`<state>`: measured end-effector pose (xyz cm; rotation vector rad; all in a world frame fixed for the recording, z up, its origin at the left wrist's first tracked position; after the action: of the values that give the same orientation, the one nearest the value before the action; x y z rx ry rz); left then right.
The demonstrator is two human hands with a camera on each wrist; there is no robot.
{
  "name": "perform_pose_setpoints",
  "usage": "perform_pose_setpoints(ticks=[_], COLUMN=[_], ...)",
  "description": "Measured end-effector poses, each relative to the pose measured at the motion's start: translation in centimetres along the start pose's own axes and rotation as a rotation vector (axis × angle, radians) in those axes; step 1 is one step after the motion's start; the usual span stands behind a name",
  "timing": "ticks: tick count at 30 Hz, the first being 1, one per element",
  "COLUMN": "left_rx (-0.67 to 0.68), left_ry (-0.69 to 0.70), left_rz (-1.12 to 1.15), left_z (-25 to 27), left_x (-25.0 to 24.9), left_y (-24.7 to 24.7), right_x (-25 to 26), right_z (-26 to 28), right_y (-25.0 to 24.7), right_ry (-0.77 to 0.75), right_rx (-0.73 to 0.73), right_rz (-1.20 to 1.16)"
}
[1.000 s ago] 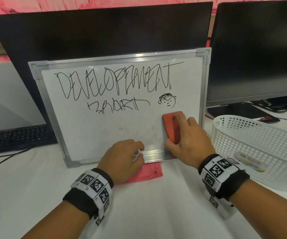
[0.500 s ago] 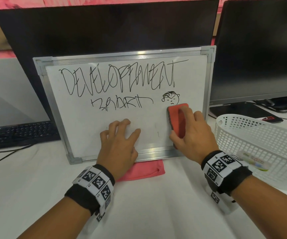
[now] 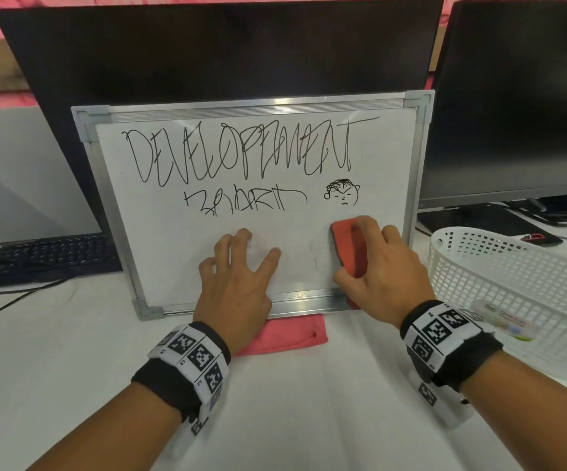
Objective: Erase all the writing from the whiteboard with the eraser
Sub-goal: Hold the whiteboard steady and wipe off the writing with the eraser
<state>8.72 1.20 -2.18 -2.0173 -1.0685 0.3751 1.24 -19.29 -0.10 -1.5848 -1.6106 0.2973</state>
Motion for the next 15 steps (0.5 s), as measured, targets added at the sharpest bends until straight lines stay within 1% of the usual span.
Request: perform_pose_setpoints(ticks=[2, 5, 6, 10, 11, 14, 15], left_rx=[0.006, 0.014, 0.018, 0.024, 0.025, 0.025, 0.024], left_ry=[-0.005, -0.01, -0.011, -0.015, -0.017, -0.025, -0.026], left_rz=[-0.002, -0.001, -0.004, -0.006, -0.005, -0.002, 0.0], left_z=[0.0, -0.1, -0.1, 0.0, 0.0, -0.1, -0.1], left_x=[-0.1, -0.1, -0.1, -0.1, -0.1, -0.1, -0.1], left_y=[0.0, 0.0, 0.1, 0.1, 0.1, 0.1, 0.1], right_x=[0.0, -0.2, -0.2, 0.0, 0.0, -0.4, -0.4], right_z=[-0.2, -1.0, -1.1, -0.4, -0.4, -1.3, -1.4], right_y=[-0.2, -0.9, -0.9, -0.3, -0.4, -1.2, -1.3], right_ry=[-0.003, 0.01, 0.009, -0.007, -0.008, 0.006, 0.0], right_rx=[-0.02, -0.103, -0.103, -0.029, -0.043, -0.144, -0.153], right_rz=[-0.007, -0.065, -0.069, -0.025, -0.028, -0.091, -0.103])
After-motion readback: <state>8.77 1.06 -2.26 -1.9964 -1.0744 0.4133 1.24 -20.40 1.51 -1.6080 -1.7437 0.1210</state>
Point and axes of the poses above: each hand's wrist, its own z-axis away from the middle knuckle, its own y-axis out of the palm, x = y × z, the point moved 9 cm from there along -z, towards the middle knuckle, and after that the axes turned 12 degrees about -x, right-handed, at the moved point
